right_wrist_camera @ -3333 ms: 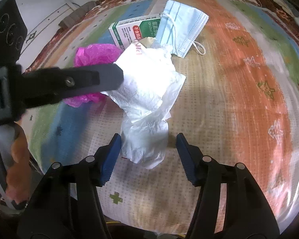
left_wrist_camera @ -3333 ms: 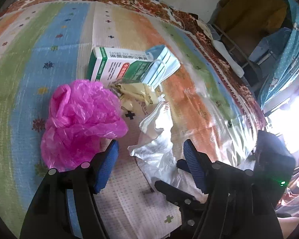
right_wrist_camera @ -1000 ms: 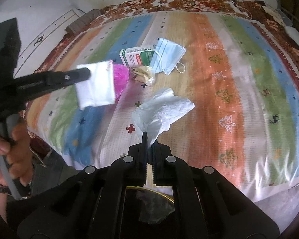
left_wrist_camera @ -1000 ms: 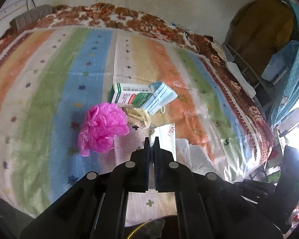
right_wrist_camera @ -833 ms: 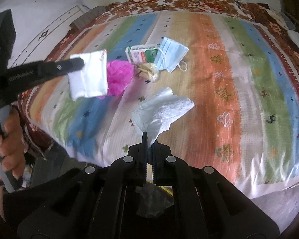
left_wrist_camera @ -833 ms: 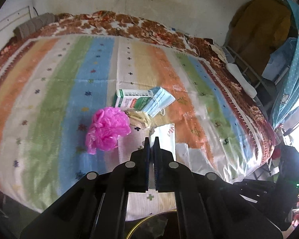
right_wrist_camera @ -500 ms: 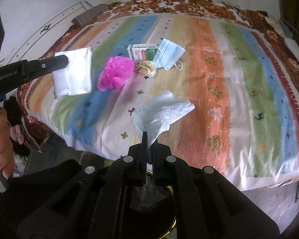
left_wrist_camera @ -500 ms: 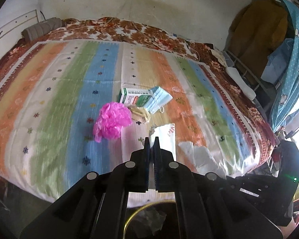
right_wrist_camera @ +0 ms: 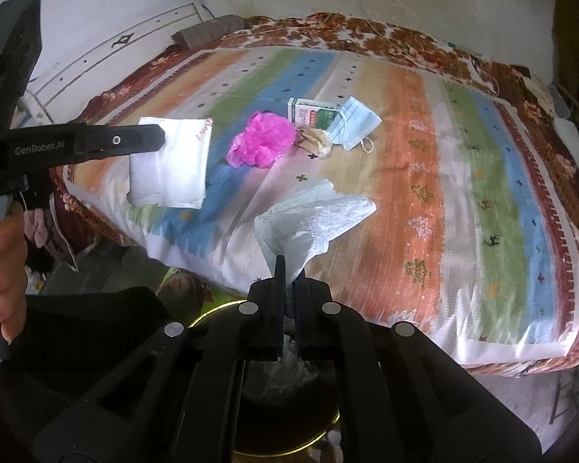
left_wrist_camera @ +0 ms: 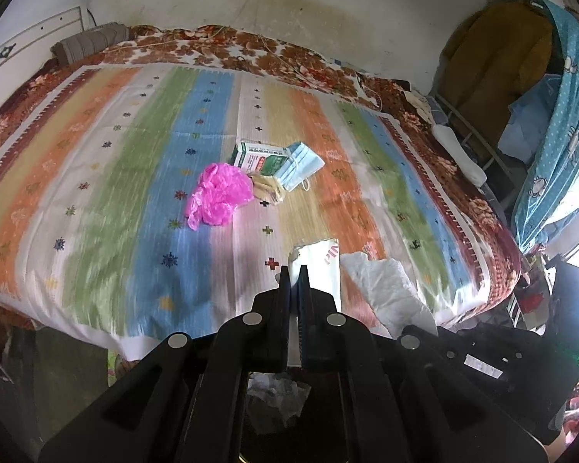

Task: Collect trash
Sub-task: 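Carry both held items down over the bin and open both tools to drop them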

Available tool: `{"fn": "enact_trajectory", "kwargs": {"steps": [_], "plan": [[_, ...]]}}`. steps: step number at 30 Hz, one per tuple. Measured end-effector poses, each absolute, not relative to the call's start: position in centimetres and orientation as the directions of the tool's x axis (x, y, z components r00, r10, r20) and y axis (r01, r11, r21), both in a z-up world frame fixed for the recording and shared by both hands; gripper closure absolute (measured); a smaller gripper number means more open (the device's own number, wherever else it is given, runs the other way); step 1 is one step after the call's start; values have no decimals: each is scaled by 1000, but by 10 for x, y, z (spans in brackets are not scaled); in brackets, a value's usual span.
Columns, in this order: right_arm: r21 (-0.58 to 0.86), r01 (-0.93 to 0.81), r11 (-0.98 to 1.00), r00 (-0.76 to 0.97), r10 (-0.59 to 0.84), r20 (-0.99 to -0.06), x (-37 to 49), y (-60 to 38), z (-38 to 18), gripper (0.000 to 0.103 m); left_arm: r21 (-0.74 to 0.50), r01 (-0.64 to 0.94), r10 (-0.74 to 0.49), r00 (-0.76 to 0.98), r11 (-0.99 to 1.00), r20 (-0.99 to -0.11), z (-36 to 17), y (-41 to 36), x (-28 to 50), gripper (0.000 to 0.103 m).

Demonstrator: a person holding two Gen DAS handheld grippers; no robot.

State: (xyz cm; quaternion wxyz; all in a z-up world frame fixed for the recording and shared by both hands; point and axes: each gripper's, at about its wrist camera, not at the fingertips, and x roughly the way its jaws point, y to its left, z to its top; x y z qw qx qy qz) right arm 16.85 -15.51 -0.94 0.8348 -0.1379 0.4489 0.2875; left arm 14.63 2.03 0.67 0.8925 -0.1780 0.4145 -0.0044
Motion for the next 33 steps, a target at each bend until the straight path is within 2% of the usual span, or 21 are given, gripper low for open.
{"fn": "enact_trajectory", "kwargs": {"steps": [18,33], "plan": [[39,-606,795,430,369,-824,116,-178,-17,100,-268,-50,-166,670,962,-723,1,-23,91,100],[72,-591,804,345,332,-878,85,-187,-53,100,-225,-75,-141,581,971,-802,-37,-45,76,100]]}}
